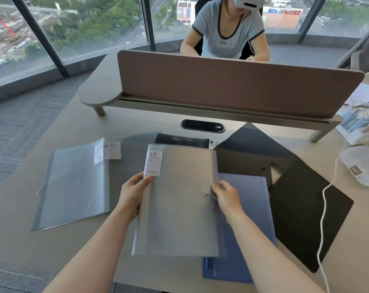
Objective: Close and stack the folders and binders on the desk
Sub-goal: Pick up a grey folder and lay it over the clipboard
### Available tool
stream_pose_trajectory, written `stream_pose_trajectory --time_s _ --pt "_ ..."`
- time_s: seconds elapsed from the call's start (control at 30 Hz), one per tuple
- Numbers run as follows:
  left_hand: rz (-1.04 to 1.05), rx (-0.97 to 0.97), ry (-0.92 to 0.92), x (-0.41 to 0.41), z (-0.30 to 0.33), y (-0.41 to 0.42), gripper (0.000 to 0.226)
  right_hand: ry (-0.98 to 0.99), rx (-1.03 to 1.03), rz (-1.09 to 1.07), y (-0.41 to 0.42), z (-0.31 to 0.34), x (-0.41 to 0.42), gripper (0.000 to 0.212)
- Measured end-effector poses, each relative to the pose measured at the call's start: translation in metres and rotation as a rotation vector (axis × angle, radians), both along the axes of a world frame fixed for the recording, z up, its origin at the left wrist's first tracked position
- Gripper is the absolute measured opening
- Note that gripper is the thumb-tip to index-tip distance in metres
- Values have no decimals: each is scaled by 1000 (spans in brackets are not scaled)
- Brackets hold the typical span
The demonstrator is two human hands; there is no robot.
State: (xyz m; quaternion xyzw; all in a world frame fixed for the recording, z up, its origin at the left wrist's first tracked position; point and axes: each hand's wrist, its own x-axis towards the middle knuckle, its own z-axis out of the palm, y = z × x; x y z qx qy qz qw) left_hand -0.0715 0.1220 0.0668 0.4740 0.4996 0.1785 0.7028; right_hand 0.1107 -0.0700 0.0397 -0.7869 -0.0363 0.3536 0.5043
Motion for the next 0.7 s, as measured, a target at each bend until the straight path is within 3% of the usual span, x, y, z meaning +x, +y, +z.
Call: stream_pose_trajectory --time_s 0.33,0.57,0.7 --pt "-138 10 98 49 -27 -94 18 -101 -271 -81 -84 -20 34 21" --pt "-291 68 183 65 -38 -119 31 -140 -402 -62 -114 -35 47 31" --pt "-334 123 238 71 -48 -124 35 -206 -491 -15 -119 -34 50 26"
